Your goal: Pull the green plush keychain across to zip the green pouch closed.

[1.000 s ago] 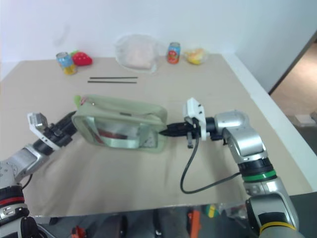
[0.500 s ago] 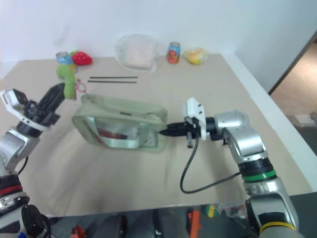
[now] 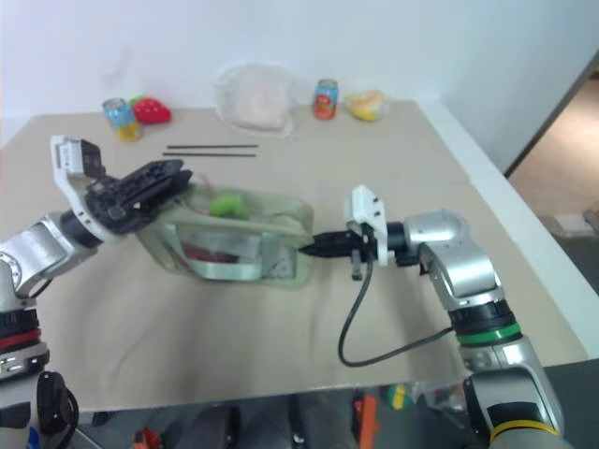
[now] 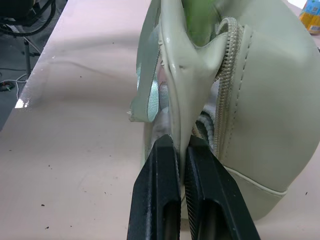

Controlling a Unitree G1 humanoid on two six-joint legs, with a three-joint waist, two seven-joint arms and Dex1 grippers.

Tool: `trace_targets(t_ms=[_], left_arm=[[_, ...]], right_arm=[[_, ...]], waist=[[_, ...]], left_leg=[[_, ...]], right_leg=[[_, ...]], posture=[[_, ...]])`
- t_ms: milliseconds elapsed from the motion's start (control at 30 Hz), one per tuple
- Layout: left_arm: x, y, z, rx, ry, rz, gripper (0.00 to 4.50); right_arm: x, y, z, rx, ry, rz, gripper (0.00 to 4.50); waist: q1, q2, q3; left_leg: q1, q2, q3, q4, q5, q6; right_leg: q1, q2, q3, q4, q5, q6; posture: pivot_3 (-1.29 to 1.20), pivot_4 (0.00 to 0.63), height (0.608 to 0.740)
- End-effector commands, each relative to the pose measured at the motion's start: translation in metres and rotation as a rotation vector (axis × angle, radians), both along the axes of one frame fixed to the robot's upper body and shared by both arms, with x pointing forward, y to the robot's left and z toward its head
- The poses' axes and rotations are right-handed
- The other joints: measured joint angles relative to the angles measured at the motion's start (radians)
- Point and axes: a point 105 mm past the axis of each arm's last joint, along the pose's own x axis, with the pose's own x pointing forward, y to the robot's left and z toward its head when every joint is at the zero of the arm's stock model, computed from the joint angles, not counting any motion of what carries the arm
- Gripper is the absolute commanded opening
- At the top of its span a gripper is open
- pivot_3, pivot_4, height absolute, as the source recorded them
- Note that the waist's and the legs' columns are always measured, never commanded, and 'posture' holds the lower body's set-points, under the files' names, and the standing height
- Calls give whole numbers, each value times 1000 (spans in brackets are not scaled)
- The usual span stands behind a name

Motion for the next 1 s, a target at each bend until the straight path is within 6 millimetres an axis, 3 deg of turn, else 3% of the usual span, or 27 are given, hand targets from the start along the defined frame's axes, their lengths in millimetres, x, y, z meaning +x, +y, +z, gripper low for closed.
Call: trace_targets(t_ms=[33, 167, 300, 467, 667, 1000], left_arm=[[1, 18, -6, 18, 23, 74, 4296], [0, 34, -8, 3, 23, 137, 4296], [-14, 60, -18, 87, 3, 206, 4296], [-32, 80, -47, 261, 59, 202, 4296], [-31, 79, -73, 416, 75, 166, 4296], [-10, 62, -73, 481, -37, 129, 4296]], right_arm=[[-1, -2, 7, 11, -33, -4, 0], [-1, 0, 6, 10, -31, 4, 0], [-2, 1, 7, 9, -30, 11, 0], [-2, 0, 6, 5, -28, 16, 0], [-2, 2, 7, 6, -26, 25, 0], [-5, -1, 8, 5, -29, 16, 0]], waist=[[0, 0, 0], [0, 0, 0], [-5, 0, 0], [-3, 0, 0], [-3, 0, 0], [-3, -1, 1]], left_leg=[[0, 0, 0, 0, 0, 0], [0, 0, 0, 0, 0, 0], [0, 0, 0, -1, 0, 0], [2, 1, -1, -2, 0, -1], [3, 0, -1, -2, -1, -1], [-1, 1, -1, -3, -3, 0]], right_leg=[[0, 0, 0, 0, 0, 0], [0, 0, 0, 0, 0, 0], [-1, 1, 1, 0, 0, 0], [-4, 1, -1, 0, -1, -2], [-4, 0, -1, -2, -3, -5], [-4, 1, -1, -2, -3, -4]], posture=[[0, 150, 740], [0, 150, 740], [0, 150, 740], [0, 150, 740], [0, 150, 740], [0, 150, 740]])
